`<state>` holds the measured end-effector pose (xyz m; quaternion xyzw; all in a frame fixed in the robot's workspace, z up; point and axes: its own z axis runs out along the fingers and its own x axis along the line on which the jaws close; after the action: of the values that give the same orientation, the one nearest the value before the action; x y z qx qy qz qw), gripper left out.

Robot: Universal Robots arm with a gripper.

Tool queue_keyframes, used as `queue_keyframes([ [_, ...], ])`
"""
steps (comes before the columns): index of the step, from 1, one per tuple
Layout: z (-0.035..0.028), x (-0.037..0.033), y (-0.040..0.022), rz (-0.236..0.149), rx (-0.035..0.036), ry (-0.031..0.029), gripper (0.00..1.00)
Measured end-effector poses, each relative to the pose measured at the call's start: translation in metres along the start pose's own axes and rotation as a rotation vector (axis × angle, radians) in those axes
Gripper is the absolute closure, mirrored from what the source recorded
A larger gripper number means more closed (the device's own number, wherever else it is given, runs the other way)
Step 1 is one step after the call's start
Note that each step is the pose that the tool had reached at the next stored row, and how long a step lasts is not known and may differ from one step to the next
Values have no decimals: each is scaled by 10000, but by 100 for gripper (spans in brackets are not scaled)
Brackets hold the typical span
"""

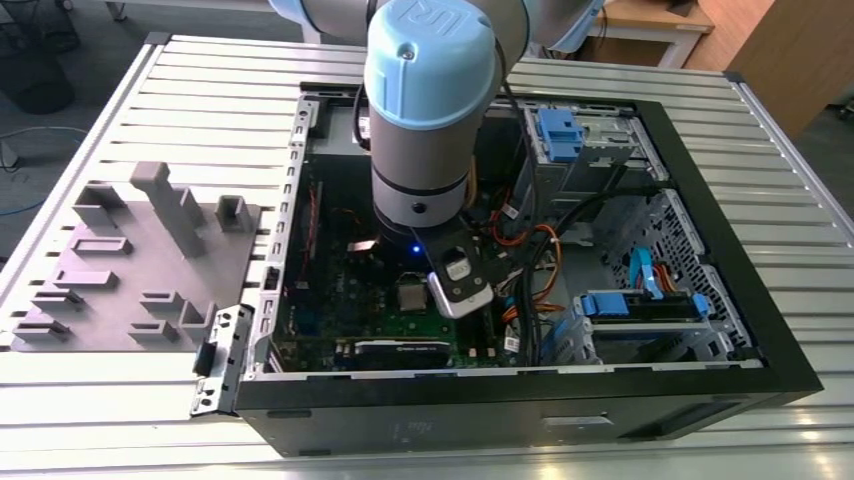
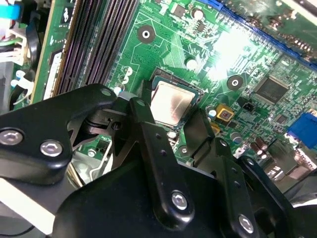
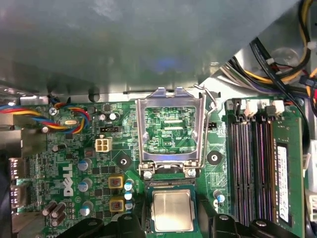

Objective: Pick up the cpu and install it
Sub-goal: 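Place the cpu into insertion slot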

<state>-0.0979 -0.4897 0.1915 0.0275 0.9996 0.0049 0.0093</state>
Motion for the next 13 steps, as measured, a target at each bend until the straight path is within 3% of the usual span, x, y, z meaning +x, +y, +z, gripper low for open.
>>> queue_keyframes([
  [3,-1,0,-2,196,12,-1,49],
  [13,-49,0,-1,248,13,-1,49],
])
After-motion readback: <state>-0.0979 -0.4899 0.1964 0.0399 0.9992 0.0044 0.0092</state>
